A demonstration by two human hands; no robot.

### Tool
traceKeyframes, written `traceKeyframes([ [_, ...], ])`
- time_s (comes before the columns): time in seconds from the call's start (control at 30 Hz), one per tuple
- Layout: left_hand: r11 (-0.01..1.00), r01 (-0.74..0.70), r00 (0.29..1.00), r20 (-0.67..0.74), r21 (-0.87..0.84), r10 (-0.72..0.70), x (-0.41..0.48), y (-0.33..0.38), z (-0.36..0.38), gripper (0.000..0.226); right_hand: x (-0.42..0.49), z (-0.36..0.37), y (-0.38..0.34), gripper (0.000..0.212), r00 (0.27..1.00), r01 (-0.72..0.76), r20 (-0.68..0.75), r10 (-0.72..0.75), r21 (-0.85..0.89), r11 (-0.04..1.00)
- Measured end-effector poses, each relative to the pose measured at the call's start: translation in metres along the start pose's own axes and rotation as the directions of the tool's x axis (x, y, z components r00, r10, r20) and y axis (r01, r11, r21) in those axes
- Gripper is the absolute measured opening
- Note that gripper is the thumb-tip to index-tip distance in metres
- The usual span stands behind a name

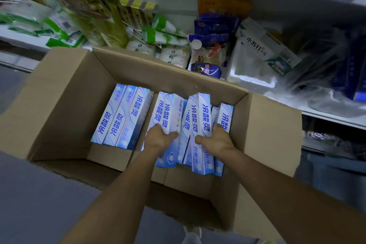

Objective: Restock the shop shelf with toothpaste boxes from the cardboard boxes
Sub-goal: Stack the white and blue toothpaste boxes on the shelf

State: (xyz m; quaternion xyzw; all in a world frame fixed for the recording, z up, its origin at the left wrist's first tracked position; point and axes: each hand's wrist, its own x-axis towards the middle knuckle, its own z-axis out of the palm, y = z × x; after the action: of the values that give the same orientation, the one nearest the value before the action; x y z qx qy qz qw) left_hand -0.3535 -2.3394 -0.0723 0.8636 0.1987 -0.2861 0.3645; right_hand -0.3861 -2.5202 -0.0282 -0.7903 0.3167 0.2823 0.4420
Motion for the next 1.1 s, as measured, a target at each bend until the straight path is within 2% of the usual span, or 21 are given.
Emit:
traceKeyframes([
  [0.03, 0.994, 0.028, 1.0, 0.009, -0.102, -0.028, -0.009, 0.002, -0.003, 0.049, -0.006, -0.006, -0.001, 0.038, 0.999, 0.031, 0.023, -0.032, 0.045, 0.999],
  [0.1, 0.958, 0.077, 0.997, 0.027, -0.276, -0.072, -0.03, 0.008, -0.011, 0.059, -0.017, -0.019, -0.003, 0.035, 0.993, 0.085, 0.075, -0.092, 0.091, 0.992],
  [0.13, 0.932, 0.084, 0.996, 0.046, -0.353, -0.073, -0.042, 0.013, -0.015, 0.056, -0.023, -0.026, -0.004, 0.032, 0.989, 0.097, 0.095, -0.111, 0.136, 0.986],
  [0.2, 0.874, 0.066, 0.998, 0.053, -0.481, -0.047, -0.072, 0.024, -0.021, 0.027, -0.042, -0.041, -0.01, 0.024, 0.981, 0.107, 0.13, -0.142, 0.242, 0.964],
  [0.27, 0.829, 0.063, 0.997, 0.068, -0.555, -0.03, -0.103, 0.035, -0.024, 0.011, -0.064, -0.057, -0.015, 0.034, 0.972, 0.098, 0.171, -0.159, 0.32, 0.942],
  [0.33, 0.778, 0.051, 0.997, 0.081, -0.626, 0.0, -0.135, 0.046, -0.025, 0.013, -0.086, -0.078, -0.019, 0.037, 0.957, 0.108, 0.212, -0.197, 0.368, 0.923],
  [0.43, 0.697, 0.05, 0.996, 0.088, -0.715, 0.019, -0.18, 0.07, -0.023, 0.027, -0.122, -0.119, -0.018, 0.03, 0.925, 0.128, 0.278, -0.259, 0.415, 0.901],
  [0.53, 0.658, 0.02, 0.997, 0.061, -0.752, 0.04, -0.226, 0.101, -0.013, 0.041, -0.158, -0.163, -0.009, 0.015, 0.908, 0.213, 0.25, -0.337, 0.419, 0.883],
  [0.63, 0.632, -0.003, 0.993, 0.072, -0.775, 0.093, -0.272, 0.135, 0.003, 0.042, -0.197, -0.206, 0.006, 0.011, 0.897, 0.34, 0.152, -0.414, 0.359, 0.869],
  [0.7, 0.629, -0.045, 0.987, 0.064, -0.776, 0.151, -0.304, 0.16, 0.014, 0.033, -0.225, -0.234, 0.018, 0.014, 0.869, 0.44, 0.109, -0.482, 0.275, 0.855],
  [0.8, 0.63, -0.136, 0.962, 0.049, -0.765, 0.267, -0.352, 0.197, 0.032, 0.032, -0.261, -0.279, 0.037, 0.035, 0.842, 0.517, 0.084, -0.533, 0.155, 0.842],
  [0.9, 0.661, -0.239, 0.928, 0.034, -0.711, 0.371, -0.396, 0.23, 0.047, 0.035, -0.29, -0.329, 0.055, 0.051, 0.844, 0.536, -0.023, -0.536, -0.001, 0.844],
  [1.0, 0.651, -0.282, 0.913, 0.013, -0.705, 0.408, -0.435, 0.26, 0.062, 0.019, -0.313, -0.377, 0.075, 0.047, 0.805, 0.579, -0.099, -0.585, -0.086, 0.811],
  [1.1, 0.614, -0.282, 0.914, -0.012, -0.737, 0.405, -0.466, 0.288, 0.073, 0.025, -0.342, -0.422, 0.09, 0.04, 0.741, 0.642, -0.141, -0.657, -0.138, 0.754],
])
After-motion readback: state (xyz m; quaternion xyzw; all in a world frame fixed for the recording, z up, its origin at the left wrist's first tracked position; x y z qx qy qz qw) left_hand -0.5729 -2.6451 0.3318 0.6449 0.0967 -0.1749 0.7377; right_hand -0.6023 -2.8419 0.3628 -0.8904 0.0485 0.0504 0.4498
